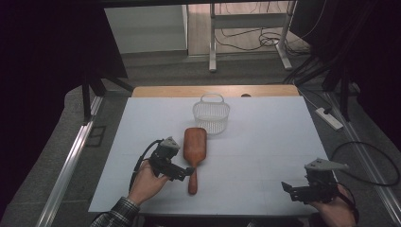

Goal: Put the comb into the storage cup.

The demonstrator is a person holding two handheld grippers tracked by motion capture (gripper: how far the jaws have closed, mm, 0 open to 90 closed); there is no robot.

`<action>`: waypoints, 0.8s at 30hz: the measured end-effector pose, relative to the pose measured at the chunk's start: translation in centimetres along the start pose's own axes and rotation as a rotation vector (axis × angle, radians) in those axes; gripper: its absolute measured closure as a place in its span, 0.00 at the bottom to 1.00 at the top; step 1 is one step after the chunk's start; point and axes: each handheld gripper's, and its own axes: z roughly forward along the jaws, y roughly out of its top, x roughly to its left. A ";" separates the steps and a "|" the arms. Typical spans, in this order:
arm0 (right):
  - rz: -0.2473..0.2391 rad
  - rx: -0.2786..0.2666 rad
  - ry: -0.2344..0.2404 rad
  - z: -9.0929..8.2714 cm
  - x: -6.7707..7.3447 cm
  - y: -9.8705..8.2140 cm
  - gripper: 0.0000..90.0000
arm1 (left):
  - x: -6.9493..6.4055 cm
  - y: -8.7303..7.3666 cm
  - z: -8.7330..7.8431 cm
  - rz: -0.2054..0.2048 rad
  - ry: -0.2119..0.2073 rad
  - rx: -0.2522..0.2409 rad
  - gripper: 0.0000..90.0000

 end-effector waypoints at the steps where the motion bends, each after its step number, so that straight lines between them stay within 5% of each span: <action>1: 0.000 0.001 0.000 0.0 0.0 0.0 0.00 | 0.0 0.1 0.1 -0.004 -0.003 -0.003 0.00; 15: 0.000 0.004 0.000 0.0 0.0 0.0 0.00 | -0.5 2.1 2.0 0.023 -0.031 0.012 0.00; 24: -0.004 0.005 0.005 0.0 0.0 0.0 0.00 | -1.0 3.0 3.2 0.060 -0.004 0.040 0.05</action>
